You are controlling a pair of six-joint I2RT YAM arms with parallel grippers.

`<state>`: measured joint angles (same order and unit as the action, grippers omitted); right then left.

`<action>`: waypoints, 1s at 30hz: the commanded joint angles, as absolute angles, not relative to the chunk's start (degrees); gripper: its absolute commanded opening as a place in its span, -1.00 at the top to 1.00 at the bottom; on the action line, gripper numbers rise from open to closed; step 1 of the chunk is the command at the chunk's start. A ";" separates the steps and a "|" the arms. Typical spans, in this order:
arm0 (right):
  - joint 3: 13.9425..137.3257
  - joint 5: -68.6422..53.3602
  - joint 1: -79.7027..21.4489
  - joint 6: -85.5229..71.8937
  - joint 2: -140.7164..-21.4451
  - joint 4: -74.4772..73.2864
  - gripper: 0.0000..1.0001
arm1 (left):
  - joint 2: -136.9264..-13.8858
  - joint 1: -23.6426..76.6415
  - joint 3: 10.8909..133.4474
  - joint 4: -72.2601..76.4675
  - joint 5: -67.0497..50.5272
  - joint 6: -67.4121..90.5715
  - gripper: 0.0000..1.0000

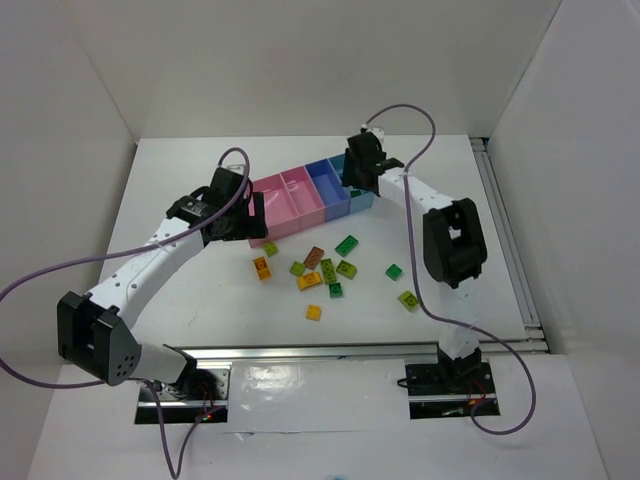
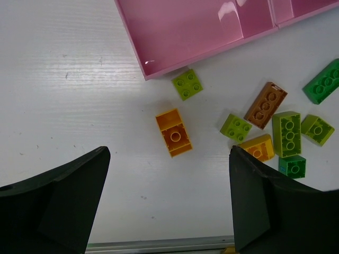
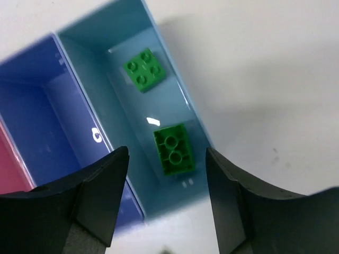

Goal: Sort the legos into containers by color

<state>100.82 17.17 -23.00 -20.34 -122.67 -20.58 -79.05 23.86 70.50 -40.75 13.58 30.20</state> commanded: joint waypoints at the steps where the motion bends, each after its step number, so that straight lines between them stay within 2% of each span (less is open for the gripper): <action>1: 90.42 21.44 -23.38 -22.40 -109.10 -20.04 -0.32 | -77.43 24.52 71.54 -41.40 12.49 29.44 -0.87; 7: 65.86 23.64 -23.38 -26.71 -89.41 -22.49 -0.37 | -79.36 26.45 72.16 -40.79 11.69 27.07 -0.87; 8: 60.61 22.69 -23.38 -28.11 -87.47 -23.89 -0.45 | -79.89 26.45 72.77 -40.26 11.69 26.46 -0.87; 9: 58.38 20.76 -23.38 -28.73 -85.71 -24.52 -0.62 | -80.41 28.11 72.77 -40.25 11.69 25.67 -0.87; 12: 52.85 17.24 -23.38 -32.50 -81.22 -27.85 -0.70 | -83.84 31.71 75.31 -39.55 10.38 24.26 -0.84; 15: 48.54 13.29 -23.38 -35.93 -79.89 -26.47 -0.70 | -88.74 35.58 78.83 -39.02 9.06 24.26 -0.82; 21: 47.11 13.27 -23.38 -37.88 -83.94 -25.40 -0.54 | -97.63 39.90 85.23 -37.18 1.77 21.72 -0.77; 30: 46.49 14.77 -23.38 -38.06 -85.78 -26.46 -0.54 | -108.72 42.01 93.86 -37.18 -1.67 21.09 -0.77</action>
